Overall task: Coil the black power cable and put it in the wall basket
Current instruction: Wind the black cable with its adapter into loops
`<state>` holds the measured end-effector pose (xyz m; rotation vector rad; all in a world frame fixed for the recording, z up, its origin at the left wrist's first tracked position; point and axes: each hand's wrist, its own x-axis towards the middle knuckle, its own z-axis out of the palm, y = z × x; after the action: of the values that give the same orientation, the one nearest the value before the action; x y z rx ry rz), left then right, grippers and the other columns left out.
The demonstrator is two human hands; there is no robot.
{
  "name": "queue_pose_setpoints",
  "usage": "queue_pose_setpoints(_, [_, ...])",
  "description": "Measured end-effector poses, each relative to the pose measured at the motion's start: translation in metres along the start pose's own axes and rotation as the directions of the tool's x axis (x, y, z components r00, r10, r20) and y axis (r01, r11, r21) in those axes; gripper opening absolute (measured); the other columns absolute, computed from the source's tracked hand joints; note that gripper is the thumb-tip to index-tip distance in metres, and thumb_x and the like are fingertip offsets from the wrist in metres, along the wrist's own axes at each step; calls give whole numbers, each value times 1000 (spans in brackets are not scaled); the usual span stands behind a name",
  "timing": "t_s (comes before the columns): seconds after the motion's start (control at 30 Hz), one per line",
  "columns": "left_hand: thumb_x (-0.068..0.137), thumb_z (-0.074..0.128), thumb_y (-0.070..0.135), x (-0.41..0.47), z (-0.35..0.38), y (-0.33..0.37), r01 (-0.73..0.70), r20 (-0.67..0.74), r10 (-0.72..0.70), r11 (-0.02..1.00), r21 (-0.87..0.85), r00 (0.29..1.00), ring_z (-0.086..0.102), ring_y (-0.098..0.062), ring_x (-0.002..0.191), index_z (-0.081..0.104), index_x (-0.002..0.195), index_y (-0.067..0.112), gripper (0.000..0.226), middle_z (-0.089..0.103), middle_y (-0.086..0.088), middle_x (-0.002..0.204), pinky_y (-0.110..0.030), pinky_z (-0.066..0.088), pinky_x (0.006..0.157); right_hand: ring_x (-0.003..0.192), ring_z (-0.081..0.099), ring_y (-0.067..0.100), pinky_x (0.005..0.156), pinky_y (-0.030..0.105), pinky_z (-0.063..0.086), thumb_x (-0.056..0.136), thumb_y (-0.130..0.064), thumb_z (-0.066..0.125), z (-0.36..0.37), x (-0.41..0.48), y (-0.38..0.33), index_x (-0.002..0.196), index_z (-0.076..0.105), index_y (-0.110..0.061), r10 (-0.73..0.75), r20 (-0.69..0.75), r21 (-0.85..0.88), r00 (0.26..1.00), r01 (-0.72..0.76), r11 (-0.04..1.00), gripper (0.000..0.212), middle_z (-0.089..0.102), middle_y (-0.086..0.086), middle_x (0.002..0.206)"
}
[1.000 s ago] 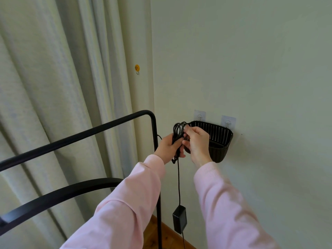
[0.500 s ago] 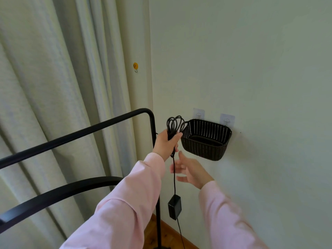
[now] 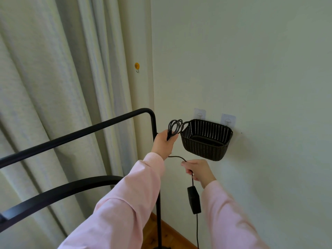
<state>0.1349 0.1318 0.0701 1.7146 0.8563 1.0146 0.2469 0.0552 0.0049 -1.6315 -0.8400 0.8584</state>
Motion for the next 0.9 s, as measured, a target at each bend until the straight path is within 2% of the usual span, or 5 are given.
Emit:
queue_pose_setpoints(0.33, [94, 48, 20, -4, -2, -3, 4, 151, -27, 989, 151, 988, 47, -9, 57, 49, 76, 24, 18, 61, 7, 71, -16, 41, 48, 41, 38, 1, 41, 7, 29, 82, -10, 65, -9, -3, -46, 42, 53, -14, -332, -40, -44, 942, 330, 943, 42, 46, -2, 45])
queue_pose_setpoints(0.53, [94, 47, 21, -2, -1, 0, -38, 190, 3, 982, 183, 982, 43, -20, 57, 49, 71, 22, 22, 58, 5, 60, -24, 37, 50, 38, 40, -1, 42, 8, 31, 82, -9, 67, -11, -2, -56, 44, 57, -16, -358, -117, -6, 926, 360, 933, 40, 48, -11, 37])
queue_pose_setpoints(0.67, [93, 47, 15, -2, -1, 1, -30, 155, 6, 988, 155, 988, 51, -12, 53, 48, 68, 19, 25, 49, 1, 56, -19, 43, 53, 54, 49, 8, 57, 18, 40, 81, -11, 68, -10, -3, -59, 60, 68, -12, -364, -142, -4, 921, 367, 930, 21, 56, -3, 50])
queue_pose_setpoints(0.77, [92, 48, 11, -1, 0, 1, 5, 127, -13, 998, 58, 992, 50, -2, 40, 49, 68, 16, 24, 45, 0, 55, -30, 53, 65, 56, 50, 7, 51, 11, 38, 82, -12, 68, -10, -4, -56, 66, 68, -11, -347, -128, -18, 929, 347, 938, 16, 58, 0, 56])
queue_pose_setpoints(0.9, [93, 48, 10, 0, 1, 1, 2, 74, 1, 1000, -31, 997, 43, -11, 47, 49, 70, 16, 23, 43, -1, 58, -34, 53, 69, 65, 54, 7, 60, 18, 42, 82, -8, 64, -13, -2, -47, 75, 69, -9, -299, -94, -108, 950, 289, 951, 9, 65, 3, 70])
